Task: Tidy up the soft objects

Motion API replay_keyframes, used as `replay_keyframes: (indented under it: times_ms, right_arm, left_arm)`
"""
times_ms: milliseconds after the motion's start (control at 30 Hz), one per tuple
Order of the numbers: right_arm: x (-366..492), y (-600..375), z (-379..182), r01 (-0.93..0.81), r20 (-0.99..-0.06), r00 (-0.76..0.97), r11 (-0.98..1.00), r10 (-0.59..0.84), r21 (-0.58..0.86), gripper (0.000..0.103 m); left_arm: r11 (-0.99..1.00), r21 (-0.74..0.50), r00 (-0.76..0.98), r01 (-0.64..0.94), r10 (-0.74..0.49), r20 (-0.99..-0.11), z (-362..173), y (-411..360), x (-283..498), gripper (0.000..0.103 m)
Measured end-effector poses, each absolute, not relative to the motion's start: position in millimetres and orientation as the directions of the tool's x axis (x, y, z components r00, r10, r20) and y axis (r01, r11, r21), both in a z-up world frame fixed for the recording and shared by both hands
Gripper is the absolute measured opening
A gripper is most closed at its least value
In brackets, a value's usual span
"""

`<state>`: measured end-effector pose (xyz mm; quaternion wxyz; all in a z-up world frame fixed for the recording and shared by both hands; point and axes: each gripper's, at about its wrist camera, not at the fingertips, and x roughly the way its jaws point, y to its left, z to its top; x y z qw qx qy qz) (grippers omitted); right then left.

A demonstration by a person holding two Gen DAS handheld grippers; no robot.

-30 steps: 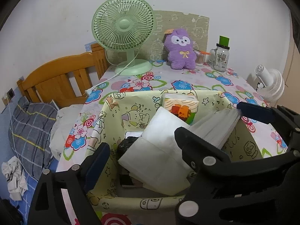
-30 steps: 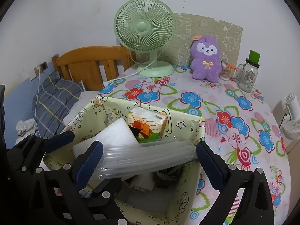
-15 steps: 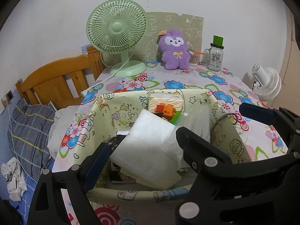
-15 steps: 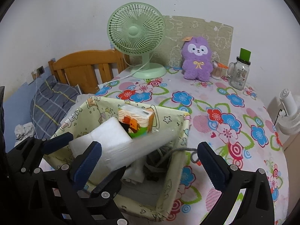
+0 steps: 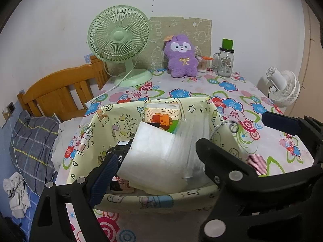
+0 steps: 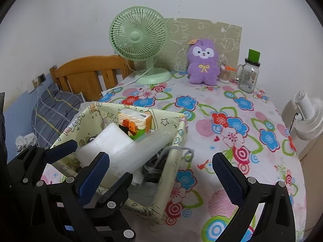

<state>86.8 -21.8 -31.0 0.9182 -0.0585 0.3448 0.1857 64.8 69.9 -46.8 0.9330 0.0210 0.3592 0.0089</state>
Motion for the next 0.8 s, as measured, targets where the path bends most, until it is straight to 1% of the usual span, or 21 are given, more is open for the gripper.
replay_keyframes:
  times_ms: [367,567,800]
  right_arm:
    - [77,-46,-21,-0.338,-0.636,0.725,0.941,0.265,0.006,0.103]
    - [76,-60,-22,-0.311,-0.647,0.721,0.950,0.247,0.016,0.103]
    - [71,-80,-20,-0.281,-0.645,0.730,0.960,0.225,0.017,0.103]
  left_arm:
    - [0.998,0.058,0.757,-0.002,0.040,-0.653,-38,55,58,0.093]
    - [0.996,0.091,0.760,0.000,0.059,-0.648,-36,41,55,0.093]
    - [0.995,0.095,0.766,0.020,0.046,-0.641,-33,26,50,0.093]
